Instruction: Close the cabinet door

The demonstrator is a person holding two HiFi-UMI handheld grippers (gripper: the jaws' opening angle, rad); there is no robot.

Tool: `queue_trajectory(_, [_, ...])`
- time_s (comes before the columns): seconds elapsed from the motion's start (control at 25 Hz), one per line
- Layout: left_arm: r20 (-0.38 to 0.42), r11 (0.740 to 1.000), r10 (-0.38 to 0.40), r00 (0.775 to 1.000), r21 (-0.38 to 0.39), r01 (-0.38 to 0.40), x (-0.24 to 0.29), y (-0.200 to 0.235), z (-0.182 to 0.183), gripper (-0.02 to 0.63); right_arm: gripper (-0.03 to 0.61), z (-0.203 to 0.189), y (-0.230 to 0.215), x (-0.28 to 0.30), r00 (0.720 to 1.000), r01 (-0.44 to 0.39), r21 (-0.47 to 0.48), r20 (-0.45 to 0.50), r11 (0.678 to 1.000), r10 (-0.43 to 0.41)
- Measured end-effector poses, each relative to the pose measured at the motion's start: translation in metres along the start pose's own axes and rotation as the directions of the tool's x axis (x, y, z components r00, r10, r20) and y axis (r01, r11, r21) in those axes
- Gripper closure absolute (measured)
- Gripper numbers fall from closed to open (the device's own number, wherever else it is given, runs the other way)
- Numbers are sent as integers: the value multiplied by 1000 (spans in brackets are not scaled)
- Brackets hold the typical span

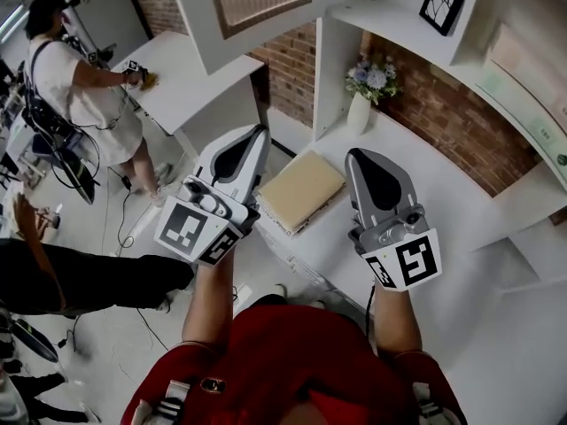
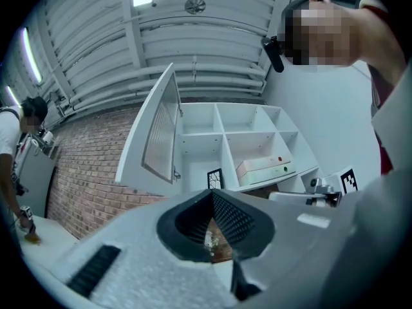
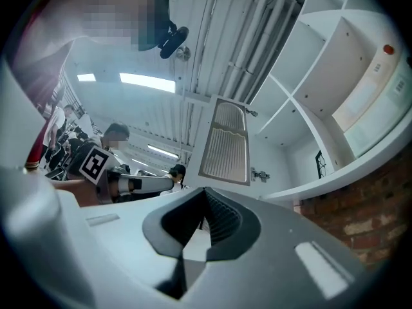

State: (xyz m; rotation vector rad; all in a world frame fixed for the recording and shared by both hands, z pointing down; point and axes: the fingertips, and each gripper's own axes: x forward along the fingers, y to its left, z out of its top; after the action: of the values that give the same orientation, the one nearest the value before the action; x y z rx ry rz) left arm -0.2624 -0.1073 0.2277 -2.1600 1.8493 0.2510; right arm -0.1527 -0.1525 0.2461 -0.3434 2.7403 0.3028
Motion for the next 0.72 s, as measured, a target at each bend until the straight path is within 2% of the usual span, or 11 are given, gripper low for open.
queue_trajectory(0.16, [11, 1000, 5, 1000, -9, -4, -5, 34, 3, 605, 565, -5, 6, 18, 999, 32, -15, -5, 999, -32])
queue_trajectory(0.36, [23, 1000, 2, 1000, -24, -1, -11, 74, 4, 520, 565, -14, 19, 41, 998, 63, -40, -16, 997, -63])
queue_trajectory(0.72, [51, 999, -11, 999, -49, 14, -1, 132, 14, 457, 565, -15, 27, 60, 987, 156, -108, -23, 982, -160])
